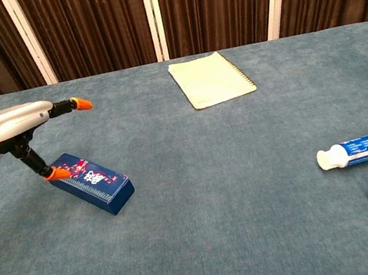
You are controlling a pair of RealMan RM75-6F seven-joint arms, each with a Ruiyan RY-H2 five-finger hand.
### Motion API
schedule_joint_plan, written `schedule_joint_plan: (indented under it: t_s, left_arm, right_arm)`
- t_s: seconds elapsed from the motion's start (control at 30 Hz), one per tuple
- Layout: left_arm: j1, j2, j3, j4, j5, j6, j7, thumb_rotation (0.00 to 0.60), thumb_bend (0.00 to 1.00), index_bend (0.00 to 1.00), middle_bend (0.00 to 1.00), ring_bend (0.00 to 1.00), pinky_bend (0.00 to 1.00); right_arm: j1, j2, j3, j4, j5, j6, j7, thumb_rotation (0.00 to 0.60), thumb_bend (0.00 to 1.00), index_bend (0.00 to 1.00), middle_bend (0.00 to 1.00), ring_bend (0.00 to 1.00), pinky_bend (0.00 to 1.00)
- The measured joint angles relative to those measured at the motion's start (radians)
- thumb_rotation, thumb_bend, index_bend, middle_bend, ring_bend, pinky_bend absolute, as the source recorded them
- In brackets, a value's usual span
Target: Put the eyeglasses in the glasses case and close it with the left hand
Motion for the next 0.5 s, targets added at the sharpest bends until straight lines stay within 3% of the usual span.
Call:
schedule_joint_plan:
  t_s: [0.37,0.5]
  left_arm:
    - [-0.037,-0.067,0.032,0.111,0.009,-0.084,-0.002,0.6,0.18,0.06,0.0,0.0,0.0]
    - [-0.043,-0.093,0.03,0.141,0.014,-0.081,-0.006,0.6,0.19,0.12,0.01,0.01,0.11]
  right_arm:
    - [0.001,-0.002,0.002,0.001,0.006,-0.002,-0.003,0.6,0.0,0.0,0.0,0.0,0.0]
    - [0.002,-0.002,0.003,0.004,0.009,-0.004,0.001,0.6,0.0,0.0,0.0,0.0,0.0]
